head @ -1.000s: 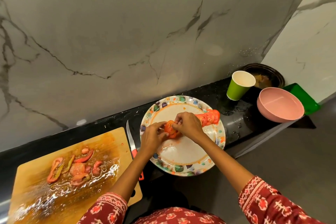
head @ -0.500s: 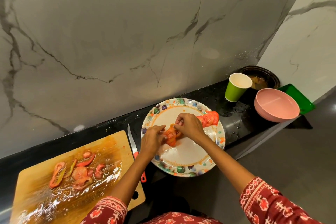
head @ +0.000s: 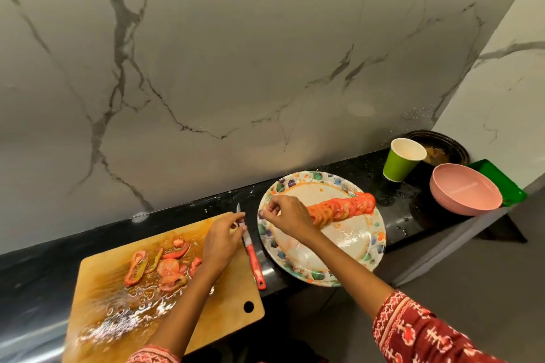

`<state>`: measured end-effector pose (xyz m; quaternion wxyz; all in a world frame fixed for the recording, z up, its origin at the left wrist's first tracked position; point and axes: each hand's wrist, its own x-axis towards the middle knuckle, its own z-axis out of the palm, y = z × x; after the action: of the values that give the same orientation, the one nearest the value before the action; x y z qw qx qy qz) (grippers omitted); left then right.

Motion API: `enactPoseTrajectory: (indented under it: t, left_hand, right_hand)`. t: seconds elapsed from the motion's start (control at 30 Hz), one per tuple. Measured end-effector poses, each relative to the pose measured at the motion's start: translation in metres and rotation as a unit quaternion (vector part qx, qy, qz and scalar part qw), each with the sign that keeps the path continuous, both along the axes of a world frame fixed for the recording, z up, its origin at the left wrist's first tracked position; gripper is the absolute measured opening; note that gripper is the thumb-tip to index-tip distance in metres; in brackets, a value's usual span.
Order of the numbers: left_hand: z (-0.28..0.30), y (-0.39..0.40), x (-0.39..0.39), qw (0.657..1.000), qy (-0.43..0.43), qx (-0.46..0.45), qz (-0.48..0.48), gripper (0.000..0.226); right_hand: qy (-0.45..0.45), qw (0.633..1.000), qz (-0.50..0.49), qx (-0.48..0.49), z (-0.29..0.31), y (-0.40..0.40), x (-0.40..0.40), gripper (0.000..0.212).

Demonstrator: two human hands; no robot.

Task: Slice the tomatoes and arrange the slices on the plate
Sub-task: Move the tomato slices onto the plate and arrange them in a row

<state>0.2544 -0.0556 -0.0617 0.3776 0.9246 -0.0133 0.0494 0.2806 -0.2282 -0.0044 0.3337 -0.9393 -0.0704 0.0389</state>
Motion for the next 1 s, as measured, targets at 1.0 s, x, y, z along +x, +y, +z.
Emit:
enactPoseTrajectory:
  t: [1.0]
  left_hand:
    - [0.006,0.189,-0.136,0.979,-0.023,-0.038,0.201,0.032]
  right_hand:
    - [0.053,0.97,0.217,-0.094,-0.025,0.191,-0.055,0.006]
